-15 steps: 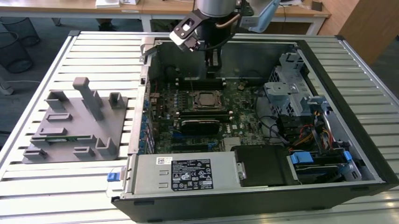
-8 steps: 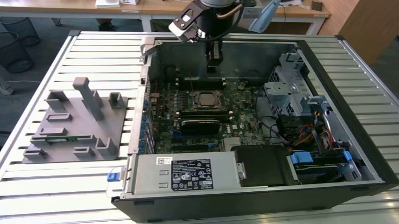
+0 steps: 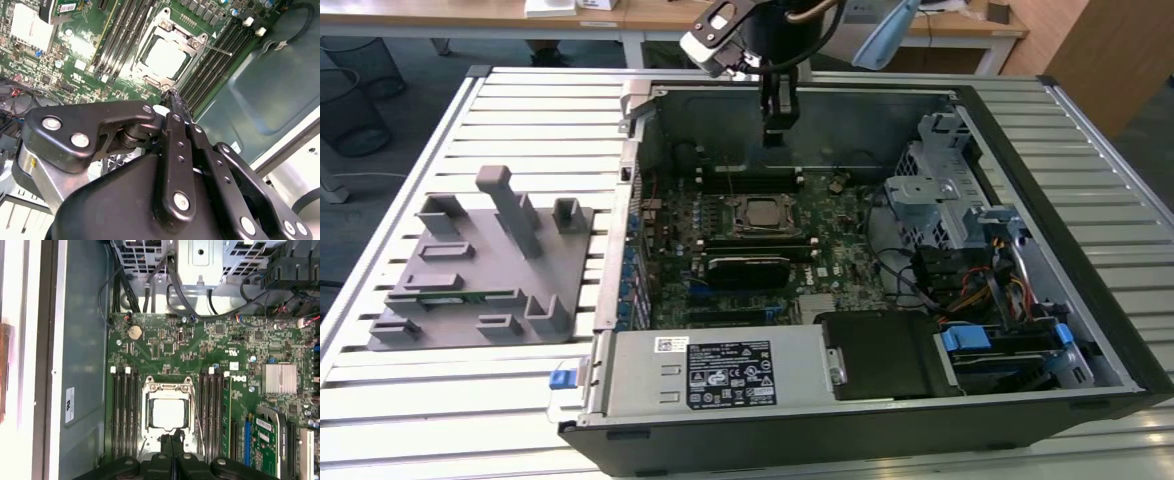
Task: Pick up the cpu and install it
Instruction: 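Install the first cpu locking lever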
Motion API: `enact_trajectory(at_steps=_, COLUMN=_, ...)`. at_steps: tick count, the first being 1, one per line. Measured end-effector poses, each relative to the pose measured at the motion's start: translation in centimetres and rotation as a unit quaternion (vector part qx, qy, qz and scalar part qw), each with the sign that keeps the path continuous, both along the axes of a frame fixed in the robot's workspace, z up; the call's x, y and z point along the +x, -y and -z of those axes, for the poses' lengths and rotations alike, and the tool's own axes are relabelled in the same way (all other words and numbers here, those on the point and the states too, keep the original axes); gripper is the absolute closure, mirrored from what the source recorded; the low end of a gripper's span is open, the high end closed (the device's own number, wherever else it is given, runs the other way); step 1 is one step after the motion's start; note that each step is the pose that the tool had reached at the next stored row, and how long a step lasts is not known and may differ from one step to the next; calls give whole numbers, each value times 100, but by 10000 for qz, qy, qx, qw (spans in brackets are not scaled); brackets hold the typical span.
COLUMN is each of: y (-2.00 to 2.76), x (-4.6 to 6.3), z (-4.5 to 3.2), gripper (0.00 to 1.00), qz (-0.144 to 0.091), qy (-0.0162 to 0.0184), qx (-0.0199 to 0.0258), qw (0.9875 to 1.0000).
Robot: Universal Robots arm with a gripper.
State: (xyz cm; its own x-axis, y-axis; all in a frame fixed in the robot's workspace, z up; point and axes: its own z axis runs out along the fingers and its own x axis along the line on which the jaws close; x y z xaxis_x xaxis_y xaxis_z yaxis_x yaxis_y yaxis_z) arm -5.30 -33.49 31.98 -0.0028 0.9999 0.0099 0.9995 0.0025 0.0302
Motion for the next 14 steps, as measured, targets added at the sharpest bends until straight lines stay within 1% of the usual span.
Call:
enact_trajectory(at_steps=4, y=0, x=0, z=-1, gripper=89, qz=-4, qy=0, qx=-2, qw=10000)
enact_trajectory(at_steps=5, y=0, x=0, z=-1, gripper=89, qz=-38, qy=0, qx=-3, qw=10000)
enact_trajectory(at_steps=8, y=0, x=0, z=2, gripper=89, qz=-292, qy=-1, qx=-3, qw=9996)
enact_trajectory(at_steps=11, y=0, x=0, z=7, gripper=89, qz=-561, qy=0, qx=-2, qw=9984)
enact_trajectory(at_steps=14, y=0, x=0, z=12, gripper=89, qz=-838, qy=0, qx=-2, qw=9965)
